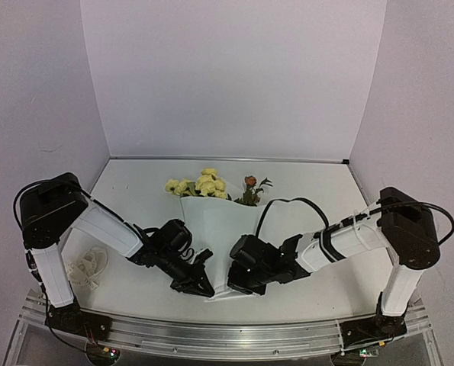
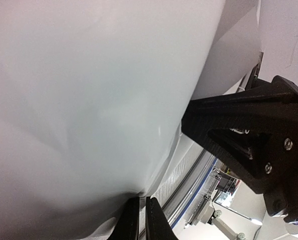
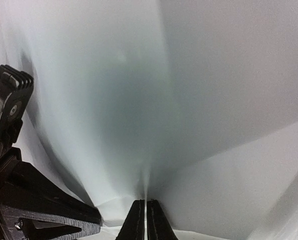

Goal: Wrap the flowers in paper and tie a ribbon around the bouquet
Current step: Press the 2/3-folded wrapping paper against the folded bouquet.

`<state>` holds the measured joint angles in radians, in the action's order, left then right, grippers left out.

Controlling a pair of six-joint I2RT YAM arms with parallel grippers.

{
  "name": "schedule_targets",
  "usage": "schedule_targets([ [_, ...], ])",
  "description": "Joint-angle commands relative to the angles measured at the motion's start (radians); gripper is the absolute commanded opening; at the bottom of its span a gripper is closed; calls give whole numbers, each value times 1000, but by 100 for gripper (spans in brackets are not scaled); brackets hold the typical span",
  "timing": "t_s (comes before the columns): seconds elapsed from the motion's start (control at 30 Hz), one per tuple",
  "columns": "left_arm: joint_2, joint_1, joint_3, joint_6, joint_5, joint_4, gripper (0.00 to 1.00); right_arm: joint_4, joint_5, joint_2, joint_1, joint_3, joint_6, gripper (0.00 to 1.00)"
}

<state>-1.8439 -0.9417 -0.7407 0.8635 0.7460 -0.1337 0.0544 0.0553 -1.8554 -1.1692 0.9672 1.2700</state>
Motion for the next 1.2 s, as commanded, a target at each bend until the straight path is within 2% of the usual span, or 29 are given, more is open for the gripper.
schedule_targets([
  [0.0, -26, -11, 45, -6, -117, 106, 8, 51, -90, 63, 37, -79, 10, 6],
  [0.33, 1, -9, 48, -21, -116, 118, 9, 42, -100, 99, 66, -150, 12, 6],
  [0.53, 116, -12, 8, -38, -95, 127, 16, 35, -93, 83, 65, -145, 13, 5],
  [0.67, 126, -23, 2, -53, -93, 128, 15, 35, -86, 69, 65, -132, 8, 5],
  [1.0, 28, -36, 73, -1, -69, 35, 13, 35, -78, 54, 65, -127, 9, 5],
  [1.17, 80, -9, 98, 68, -45, -66, 18, 34, -74, 55, 65, -128, 2, 5],
])
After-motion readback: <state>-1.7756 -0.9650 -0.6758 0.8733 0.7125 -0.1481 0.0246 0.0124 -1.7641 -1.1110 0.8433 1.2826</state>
